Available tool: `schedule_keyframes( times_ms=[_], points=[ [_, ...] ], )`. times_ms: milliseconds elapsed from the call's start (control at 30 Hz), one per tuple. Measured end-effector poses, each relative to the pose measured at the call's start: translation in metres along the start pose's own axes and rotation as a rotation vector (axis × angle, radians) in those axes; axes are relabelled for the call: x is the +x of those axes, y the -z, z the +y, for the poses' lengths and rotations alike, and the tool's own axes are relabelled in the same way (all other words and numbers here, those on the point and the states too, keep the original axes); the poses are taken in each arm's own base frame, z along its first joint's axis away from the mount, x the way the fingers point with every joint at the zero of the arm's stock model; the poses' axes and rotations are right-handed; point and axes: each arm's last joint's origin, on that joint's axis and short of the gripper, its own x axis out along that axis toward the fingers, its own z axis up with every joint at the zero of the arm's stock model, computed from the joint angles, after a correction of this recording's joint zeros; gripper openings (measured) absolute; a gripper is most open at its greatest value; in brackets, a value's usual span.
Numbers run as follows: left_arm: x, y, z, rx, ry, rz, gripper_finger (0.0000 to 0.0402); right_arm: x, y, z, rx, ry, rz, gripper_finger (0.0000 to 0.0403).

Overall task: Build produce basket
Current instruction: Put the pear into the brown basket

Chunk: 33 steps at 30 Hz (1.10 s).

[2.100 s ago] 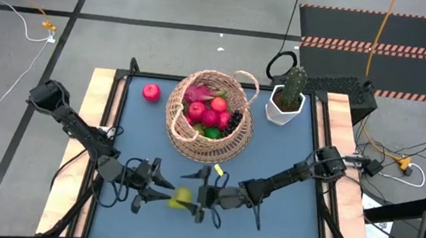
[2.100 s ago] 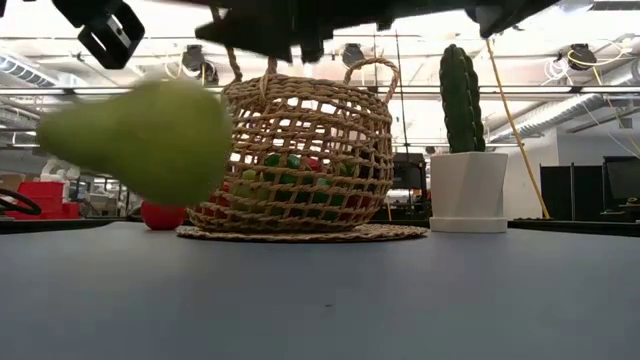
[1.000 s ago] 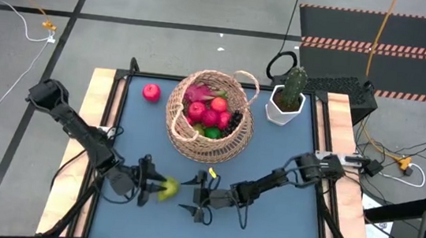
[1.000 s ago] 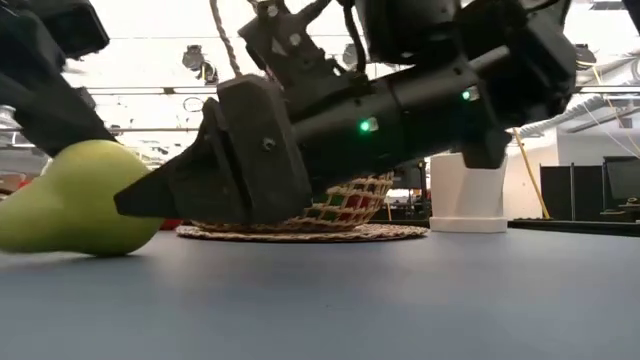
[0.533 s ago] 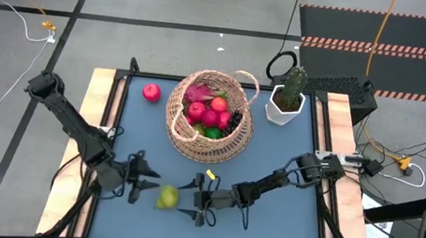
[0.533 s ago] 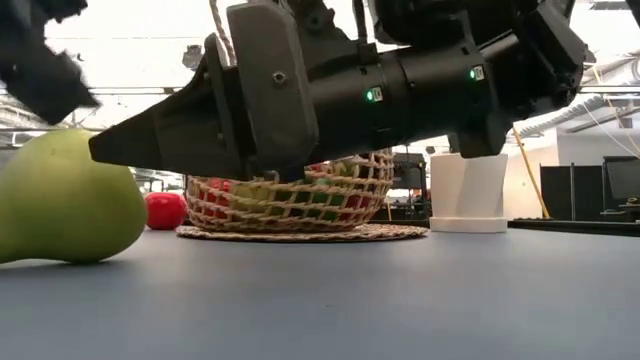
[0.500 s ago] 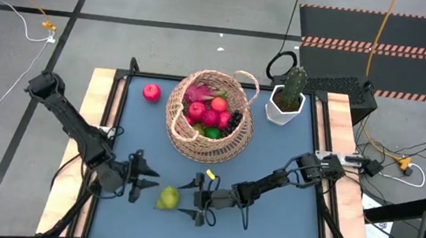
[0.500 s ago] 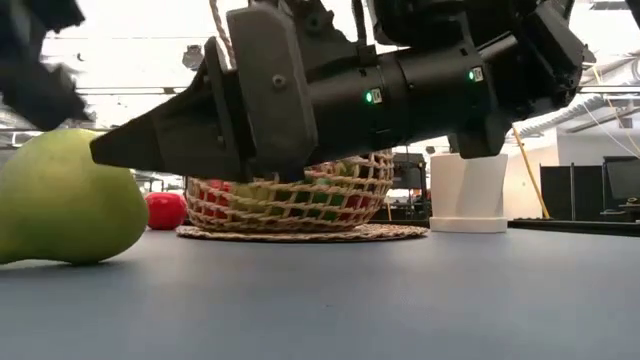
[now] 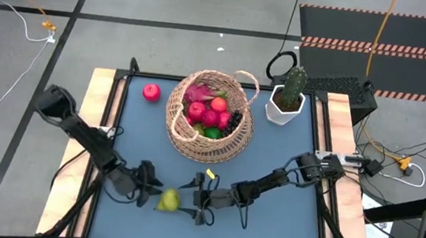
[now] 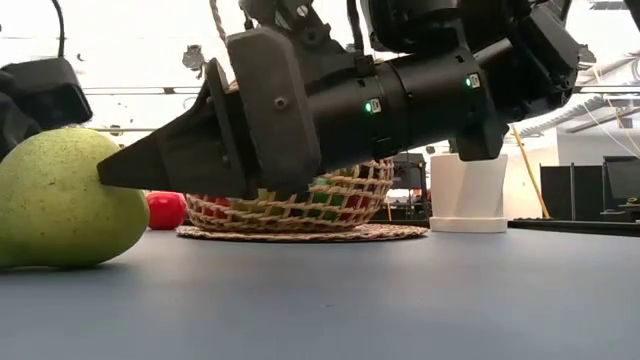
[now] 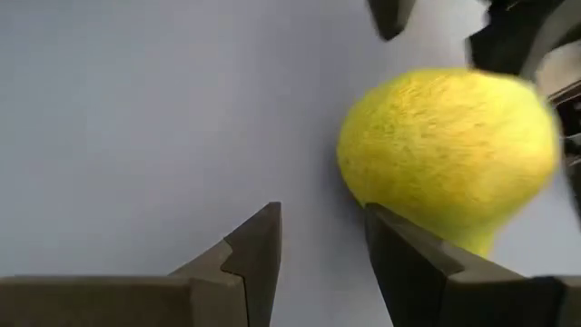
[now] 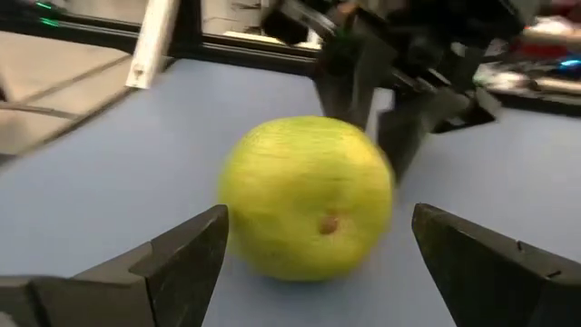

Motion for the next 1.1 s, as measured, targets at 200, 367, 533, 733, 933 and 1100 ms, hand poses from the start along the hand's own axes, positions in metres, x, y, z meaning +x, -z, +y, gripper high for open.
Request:
schedule_keyframes(
  times_ms=[200, 367, 533, 733, 933, 1100],
  points=[
    [0.025, -0.006, -0.007, 0.004, -0.030, 0.065, 0.0159, 0.000, -0.001, 0.002, 0.094, -0.100, -0.002, 0.0354],
    [0.036, -0.015, -0.014, -0.018, -0.030, 0.062, 0.0159, 0.002, -0.001, -0.003, 0.151, -0.083, 0.001, 0.0380],
    [0.040, -0.022, -0.017, 0.004, -0.033, 0.050, 0.0159, 0.005, 0.004, -0.016, 0.301, -0.051, 0.052, 0.0395],
    [0.041, -0.025, -0.017, 0.027, -0.040, 0.045, 0.0159, 0.005, 0.018, -0.029, 0.371, -0.054, 0.241, 0.0365],
    [0.039, -0.021, -0.014, 0.025, -0.074, 0.081, 0.0159, 0.005, 0.011, -0.034, 0.403, -0.055, 0.218, 0.0346],
    [0.034, -0.019, -0.013, 0.085, -0.059, 0.174, 0.0159, -0.009, -0.016, -0.026, 0.304, -0.042, 0.226, 0.0346]
  ],
)
